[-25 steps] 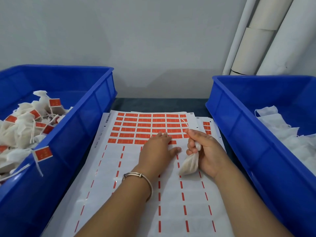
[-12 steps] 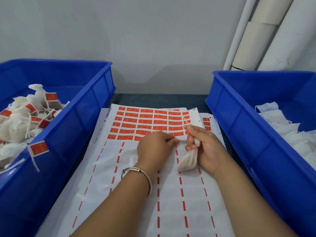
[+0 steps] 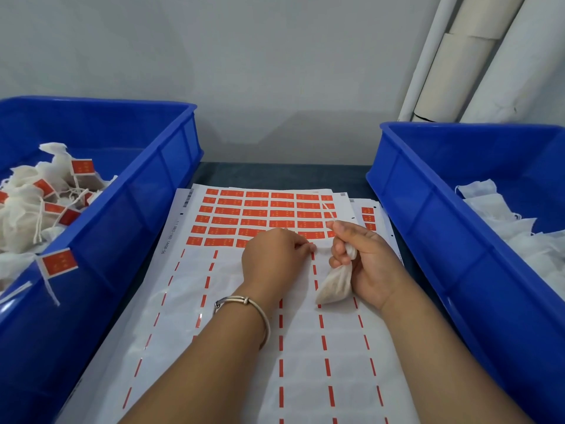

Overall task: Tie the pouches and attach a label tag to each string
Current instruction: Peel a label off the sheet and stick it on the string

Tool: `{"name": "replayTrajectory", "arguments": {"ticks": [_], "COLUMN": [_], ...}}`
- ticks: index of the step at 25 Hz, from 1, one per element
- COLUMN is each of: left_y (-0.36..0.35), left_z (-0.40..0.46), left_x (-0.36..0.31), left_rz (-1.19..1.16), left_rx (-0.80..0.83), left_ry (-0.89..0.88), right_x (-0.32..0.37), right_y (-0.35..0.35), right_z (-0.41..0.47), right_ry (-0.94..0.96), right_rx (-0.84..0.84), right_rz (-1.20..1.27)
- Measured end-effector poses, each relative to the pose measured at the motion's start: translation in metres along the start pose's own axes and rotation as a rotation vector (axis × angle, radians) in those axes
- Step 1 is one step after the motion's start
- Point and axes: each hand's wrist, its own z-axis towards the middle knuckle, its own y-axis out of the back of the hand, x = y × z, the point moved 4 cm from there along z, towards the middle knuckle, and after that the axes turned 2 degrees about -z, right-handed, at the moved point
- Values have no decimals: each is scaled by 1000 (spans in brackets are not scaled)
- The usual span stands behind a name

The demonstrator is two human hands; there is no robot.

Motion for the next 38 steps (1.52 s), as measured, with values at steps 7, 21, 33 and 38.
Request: {"name": "replayTrajectory", "arguments": {"ticks": [7,21,33,38], "left_y": [1,6,5,10], "left_z": [-1,-1,5,3], "left_x": [-9,-12,6,14], "left_rz": [142,215,-290,-652], "left_rx": [18,63,-149,-175], "left_ry": [-93,-140,102,274], "right_x": [0,1,19,35], "right_y": [0,-1,-10,-19], "right_z": [0,-1,-7,-15], "right_ry": [0,-6,122,288], "right_rx": [-1,-15,-91,-81], "right_rz": [7,10,-293,-452]}}
